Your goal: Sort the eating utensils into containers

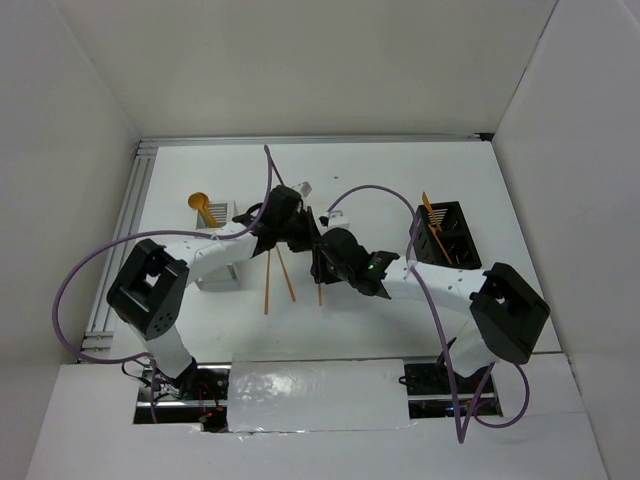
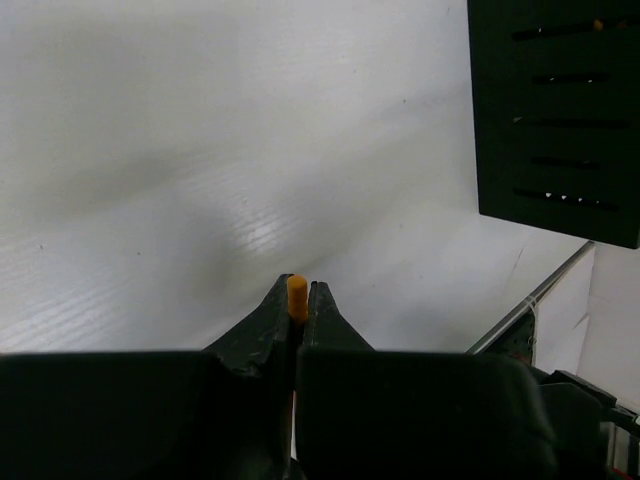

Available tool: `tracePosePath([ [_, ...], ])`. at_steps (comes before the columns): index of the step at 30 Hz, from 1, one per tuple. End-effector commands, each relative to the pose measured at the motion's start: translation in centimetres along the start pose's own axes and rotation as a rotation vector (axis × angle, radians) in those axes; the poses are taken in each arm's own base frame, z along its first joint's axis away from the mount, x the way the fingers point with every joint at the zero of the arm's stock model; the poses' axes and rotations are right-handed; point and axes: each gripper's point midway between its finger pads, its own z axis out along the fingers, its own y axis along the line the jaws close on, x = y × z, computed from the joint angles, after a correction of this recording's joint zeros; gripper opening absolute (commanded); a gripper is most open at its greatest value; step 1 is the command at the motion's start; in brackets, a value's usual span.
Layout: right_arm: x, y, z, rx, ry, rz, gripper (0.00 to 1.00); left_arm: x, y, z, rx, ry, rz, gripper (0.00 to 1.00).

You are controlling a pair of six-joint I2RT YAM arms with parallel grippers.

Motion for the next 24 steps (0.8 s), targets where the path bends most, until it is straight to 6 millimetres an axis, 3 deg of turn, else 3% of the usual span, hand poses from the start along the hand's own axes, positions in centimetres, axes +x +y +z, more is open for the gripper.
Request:
tracePosePath([
  [1,-1.4,0.7,0.3,-0.019,-0.031,0.017,0.39,-1.6,-3.1,-1.5,0.113,-0.056,0.070,0.00],
  [2,-1.6,0.9,0.4,-0.024,-0.039,0.018,0.37,-1.6,-3.1,-1.6,0.115,-0.057,0.070,0.00],
  [4,-1.6,0.8,0.4,-0.023,-0.039,0.014,0.15,-1.2,-3.1,-1.6,0.122,-0.046,0.076,0.00],
  [5,-1.4,0.6,0.3,-0.020,-0.036,0.013,0.00,-1.4,-3.3,-1.6,0.140,-0.066,0.085,0.08],
  [7,-1.7,0.2,0.0,-0.015,-0.066,0.015,0.00,-1.7,-3.4,-1.9,0.138,-0.078,0.085,0.26],
  [8,-2.1,0.3,-0.1,-0.015,-0.081,0.016,0.00,-1.6,-3.0,-1.9,0.120,-0.076,0.088,0.64],
  [9,-2.1,0.0,-0.4,-0.014,-0.087,0.018,0.00,-2.9,-3.6,-2.2,0.120,-0.116,0.097,0.75],
  [10,-1.9,-0.3,-0.5,-0.009,-0.084,0.011,0.00,-3.5,-3.9,-2.4,0.121,-0.132,0.098,0.97],
  [16,-0.3,-2.4,-0.7,0.036,-0.053,-0.008,0.00,-8.3,-3.8,-4.8,0.065,-0.200,0.106,1.00],
  [17,0.2,-2.4,-0.7,0.032,-0.041,-0.009,0.00,-10.5,-3.4,-5.9,0.063,-0.247,0.089,1.00],
  [19,0.4,-2.4,-1.0,0.015,-0.042,-0.020,0.00,-13.0,-3.9,-7.4,0.098,-0.285,0.106,1.00],
  [24,-0.4,-2.8,-2.2,0.031,-0.052,-0.030,0.00,-15.5,-1.2,-9.6,0.058,-0.319,0.066,1.00],
])
